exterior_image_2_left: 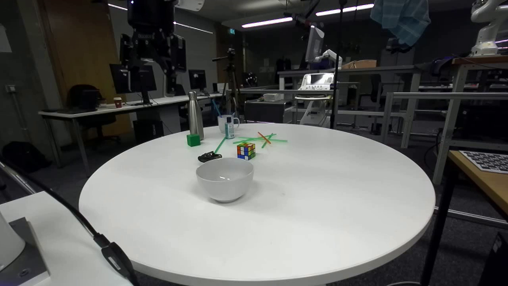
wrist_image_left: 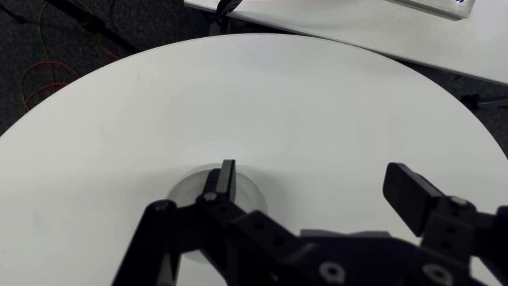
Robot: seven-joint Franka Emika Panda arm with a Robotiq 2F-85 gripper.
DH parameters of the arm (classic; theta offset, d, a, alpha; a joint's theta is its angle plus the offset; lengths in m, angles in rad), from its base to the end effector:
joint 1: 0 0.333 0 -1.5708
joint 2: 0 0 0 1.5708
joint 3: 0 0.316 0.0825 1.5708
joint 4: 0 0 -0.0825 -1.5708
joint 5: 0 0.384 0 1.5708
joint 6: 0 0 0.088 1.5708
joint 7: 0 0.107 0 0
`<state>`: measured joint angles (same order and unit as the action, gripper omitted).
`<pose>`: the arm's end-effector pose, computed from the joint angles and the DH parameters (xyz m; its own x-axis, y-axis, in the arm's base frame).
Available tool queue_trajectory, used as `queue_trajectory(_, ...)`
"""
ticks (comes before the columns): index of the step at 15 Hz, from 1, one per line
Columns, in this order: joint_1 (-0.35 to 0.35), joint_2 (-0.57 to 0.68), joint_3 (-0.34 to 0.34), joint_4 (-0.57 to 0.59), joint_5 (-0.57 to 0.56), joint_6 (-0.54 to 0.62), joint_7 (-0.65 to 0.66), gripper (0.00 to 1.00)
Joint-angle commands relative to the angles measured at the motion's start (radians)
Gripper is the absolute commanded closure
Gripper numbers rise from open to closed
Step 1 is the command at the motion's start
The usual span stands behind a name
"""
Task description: Move the Rubik's cube to the left
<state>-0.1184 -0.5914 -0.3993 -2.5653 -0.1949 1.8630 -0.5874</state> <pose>0.3053 -0.1912 0.4328 0.9713 0.2200 -0.0909 0.2097 -0.9715 -0.1105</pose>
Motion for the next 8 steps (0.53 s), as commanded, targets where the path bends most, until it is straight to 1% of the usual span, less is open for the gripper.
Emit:
queue_trajectory(1, -0.020, 0.005, 0.018, 0.000, 0.011, -0.001, -0.009, 0.00)
queue_trajectory(4, -0.020, 0.005, 0.018, 0.000, 0.011, -0.001, -0.009, 0.00)
queue_trajectory(6, -0.020, 0.010, 0.017, 0.000, 0.016, 0.026, -0.020, 0.00)
queue_trajectory(8, -0.020, 0.011, 0.017, -0.001, 0.015, 0.011, -0.020, 0.00)
